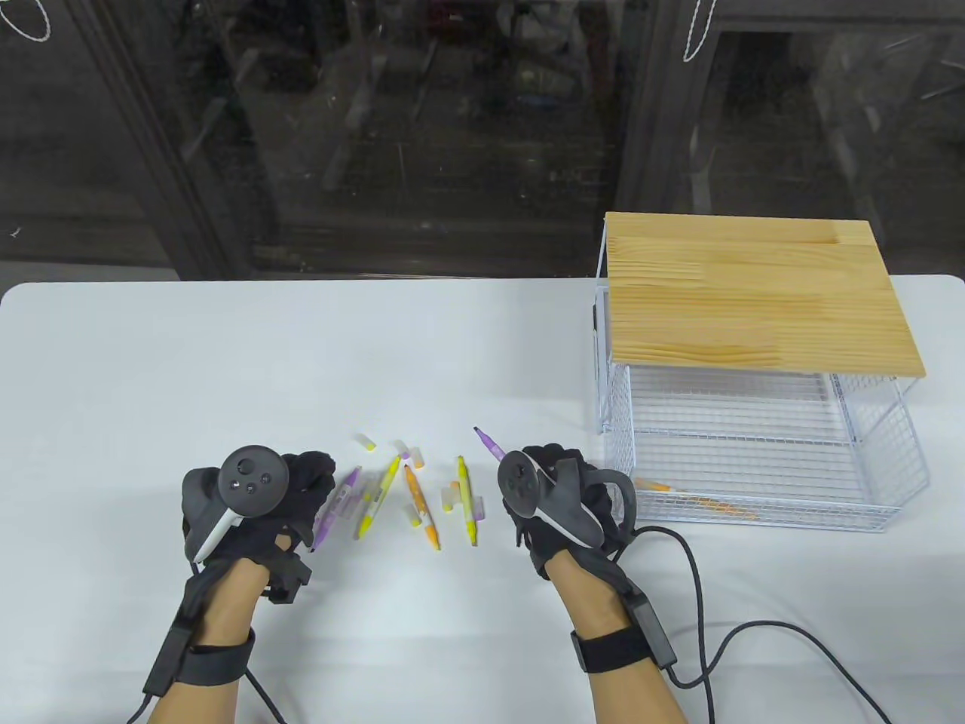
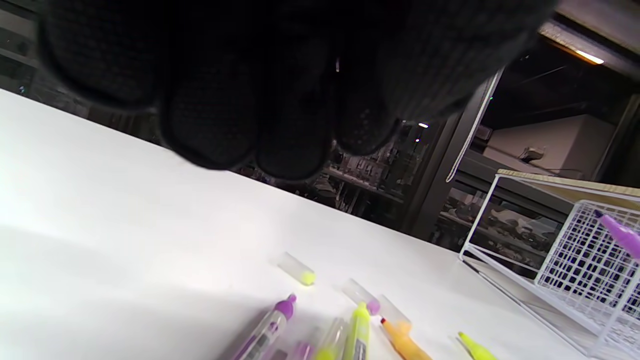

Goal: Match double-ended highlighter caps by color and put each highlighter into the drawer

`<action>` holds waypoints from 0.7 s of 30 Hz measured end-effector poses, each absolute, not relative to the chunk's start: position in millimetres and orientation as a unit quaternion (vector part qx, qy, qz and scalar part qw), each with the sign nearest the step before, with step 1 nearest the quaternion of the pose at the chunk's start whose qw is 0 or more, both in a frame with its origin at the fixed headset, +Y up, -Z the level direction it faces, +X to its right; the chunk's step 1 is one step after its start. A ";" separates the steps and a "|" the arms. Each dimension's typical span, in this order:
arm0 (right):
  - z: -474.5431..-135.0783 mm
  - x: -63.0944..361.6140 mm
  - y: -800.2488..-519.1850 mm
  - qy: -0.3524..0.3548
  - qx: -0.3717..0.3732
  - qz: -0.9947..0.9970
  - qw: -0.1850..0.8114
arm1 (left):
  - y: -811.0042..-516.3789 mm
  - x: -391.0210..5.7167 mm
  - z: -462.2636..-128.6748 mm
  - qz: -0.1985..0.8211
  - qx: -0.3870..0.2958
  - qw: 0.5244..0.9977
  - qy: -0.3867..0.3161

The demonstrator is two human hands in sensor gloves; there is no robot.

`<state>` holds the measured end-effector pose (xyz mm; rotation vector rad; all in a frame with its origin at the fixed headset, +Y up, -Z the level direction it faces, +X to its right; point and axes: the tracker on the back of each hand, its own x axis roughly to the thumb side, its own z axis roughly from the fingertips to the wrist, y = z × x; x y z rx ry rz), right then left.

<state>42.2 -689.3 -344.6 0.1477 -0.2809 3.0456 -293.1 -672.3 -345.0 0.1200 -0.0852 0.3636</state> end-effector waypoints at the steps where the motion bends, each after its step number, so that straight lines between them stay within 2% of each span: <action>1: -342.3 42.5 -688.0 -0.097 0.052 0.993 0.040 | -672.4 -293.3 -345.0 0.179 0.061 0.981 -0.042; 13: -331.9 39.2 -683.8 -0.098 0.092 0.988 0.081 | -686.8 -298.4 -352.4 0.150 0.039 0.987 -0.029; 21: -332.2 40.3 -685.2 -0.073 0.102 0.989 0.076 | -703.5 -304.2 -361.8 0.101 -0.008 0.995 -0.013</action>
